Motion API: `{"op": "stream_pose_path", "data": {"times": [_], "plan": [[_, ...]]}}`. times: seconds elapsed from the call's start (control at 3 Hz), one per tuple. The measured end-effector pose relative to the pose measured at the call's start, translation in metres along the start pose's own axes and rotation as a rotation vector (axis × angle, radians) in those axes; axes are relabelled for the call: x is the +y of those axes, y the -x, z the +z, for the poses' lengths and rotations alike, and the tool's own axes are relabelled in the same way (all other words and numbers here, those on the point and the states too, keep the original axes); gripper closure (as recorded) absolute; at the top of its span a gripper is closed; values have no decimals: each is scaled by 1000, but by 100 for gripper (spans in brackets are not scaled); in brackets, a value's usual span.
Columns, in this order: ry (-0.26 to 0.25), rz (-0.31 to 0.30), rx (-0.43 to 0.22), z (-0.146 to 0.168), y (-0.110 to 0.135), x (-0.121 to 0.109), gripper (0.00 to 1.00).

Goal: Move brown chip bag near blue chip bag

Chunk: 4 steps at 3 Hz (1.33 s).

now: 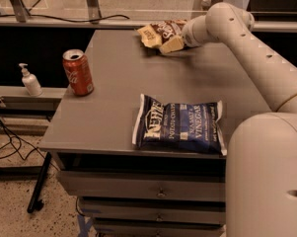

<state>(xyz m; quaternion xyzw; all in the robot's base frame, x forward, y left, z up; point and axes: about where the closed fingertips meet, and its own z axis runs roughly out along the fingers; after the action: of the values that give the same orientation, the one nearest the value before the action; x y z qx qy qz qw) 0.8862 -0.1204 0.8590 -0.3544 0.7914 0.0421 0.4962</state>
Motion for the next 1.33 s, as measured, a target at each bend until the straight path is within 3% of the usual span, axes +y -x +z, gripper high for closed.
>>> {"op": "stream_pose_path", "data": {"times": [0.33, 1.0, 1.33], "plan": [[8, -18, -8, 1, -4, -4, 40], [-16, -139, -24, -47, -1, -28, 88], [-35, -198, -35, -83, 5, -34, 100]]}}
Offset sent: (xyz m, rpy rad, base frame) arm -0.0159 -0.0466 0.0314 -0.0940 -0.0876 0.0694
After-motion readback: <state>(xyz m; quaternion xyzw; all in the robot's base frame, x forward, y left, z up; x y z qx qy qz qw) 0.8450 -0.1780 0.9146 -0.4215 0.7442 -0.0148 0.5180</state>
